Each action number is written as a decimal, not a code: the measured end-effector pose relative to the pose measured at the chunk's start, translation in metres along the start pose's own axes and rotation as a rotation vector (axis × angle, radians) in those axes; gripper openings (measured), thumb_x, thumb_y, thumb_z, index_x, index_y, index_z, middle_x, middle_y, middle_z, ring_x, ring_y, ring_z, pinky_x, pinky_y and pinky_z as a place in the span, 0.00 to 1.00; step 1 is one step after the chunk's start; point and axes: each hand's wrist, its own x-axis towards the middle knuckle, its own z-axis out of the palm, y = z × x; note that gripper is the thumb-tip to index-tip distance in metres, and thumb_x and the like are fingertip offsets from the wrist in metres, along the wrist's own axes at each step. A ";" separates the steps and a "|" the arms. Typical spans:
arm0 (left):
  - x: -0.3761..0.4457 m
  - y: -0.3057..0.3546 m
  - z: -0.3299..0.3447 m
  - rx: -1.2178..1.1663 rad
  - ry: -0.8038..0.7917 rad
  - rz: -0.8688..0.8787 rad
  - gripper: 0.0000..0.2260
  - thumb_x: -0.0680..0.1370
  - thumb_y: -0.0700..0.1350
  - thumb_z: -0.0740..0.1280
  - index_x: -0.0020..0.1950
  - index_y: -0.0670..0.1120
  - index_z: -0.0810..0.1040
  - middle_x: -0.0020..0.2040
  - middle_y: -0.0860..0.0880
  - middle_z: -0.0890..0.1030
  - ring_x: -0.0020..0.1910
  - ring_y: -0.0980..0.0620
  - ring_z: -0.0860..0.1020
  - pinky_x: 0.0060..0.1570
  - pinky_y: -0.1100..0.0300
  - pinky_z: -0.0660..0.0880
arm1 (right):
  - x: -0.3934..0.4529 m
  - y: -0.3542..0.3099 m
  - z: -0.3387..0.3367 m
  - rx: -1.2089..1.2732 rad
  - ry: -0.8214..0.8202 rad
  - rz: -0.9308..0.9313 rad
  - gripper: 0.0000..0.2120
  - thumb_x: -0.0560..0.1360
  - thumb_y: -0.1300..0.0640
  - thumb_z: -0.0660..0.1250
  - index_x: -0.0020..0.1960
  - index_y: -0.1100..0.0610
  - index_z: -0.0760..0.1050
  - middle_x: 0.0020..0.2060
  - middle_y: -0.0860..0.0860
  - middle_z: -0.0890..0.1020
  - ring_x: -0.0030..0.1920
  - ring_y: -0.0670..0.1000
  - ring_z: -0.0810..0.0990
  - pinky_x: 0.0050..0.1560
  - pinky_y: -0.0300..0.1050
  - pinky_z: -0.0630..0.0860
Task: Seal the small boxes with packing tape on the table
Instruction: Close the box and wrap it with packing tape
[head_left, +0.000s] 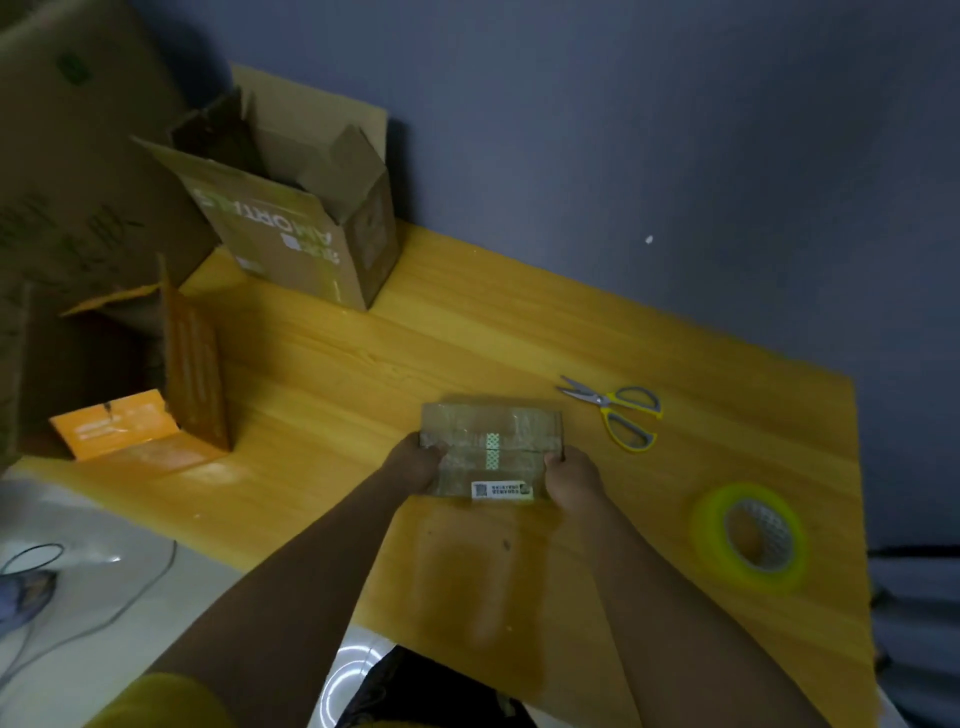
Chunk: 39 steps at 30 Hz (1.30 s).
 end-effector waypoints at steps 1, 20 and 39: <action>-0.003 0.001 0.000 -0.017 -0.002 -0.002 0.19 0.83 0.47 0.59 0.71 0.40 0.68 0.65 0.40 0.73 0.62 0.39 0.73 0.49 0.55 0.69 | -0.002 -0.002 -0.001 0.002 -0.005 -0.002 0.20 0.84 0.52 0.52 0.72 0.61 0.65 0.67 0.59 0.72 0.62 0.60 0.74 0.53 0.50 0.72; 0.067 0.099 -0.154 0.412 0.165 0.350 0.23 0.83 0.52 0.53 0.75 0.42 0.60 0.72 0.37 0.61 0.71 0.38 0.59 0.68 0.52 0.58 | 0.021 -0.167 0.033 0.615 0.343 -0.146 0.18 0.82 0.58 0.59 0.70 0.59 0.64 0.54 0.58 0.77 0.46 0.58 0.77 0.46 0.55 0.74; 0.153 0.129 -0.157 0.863 -0.187 0.595 0.30 0.81 0.46 0.59 0.79 0.45 0.48 0.78 0.45 0.48 0.76 0.42 0.50 0.73 0.50 0.55 | 0.081 -0.195 0.060 -0.248 0.602 -0.368 0.30 0.79 0.44 0.54 0.77 0.57 0.60 0.75 0.60 0.61 0.75 0.63 0.57 0.71 0.62 0.59</action>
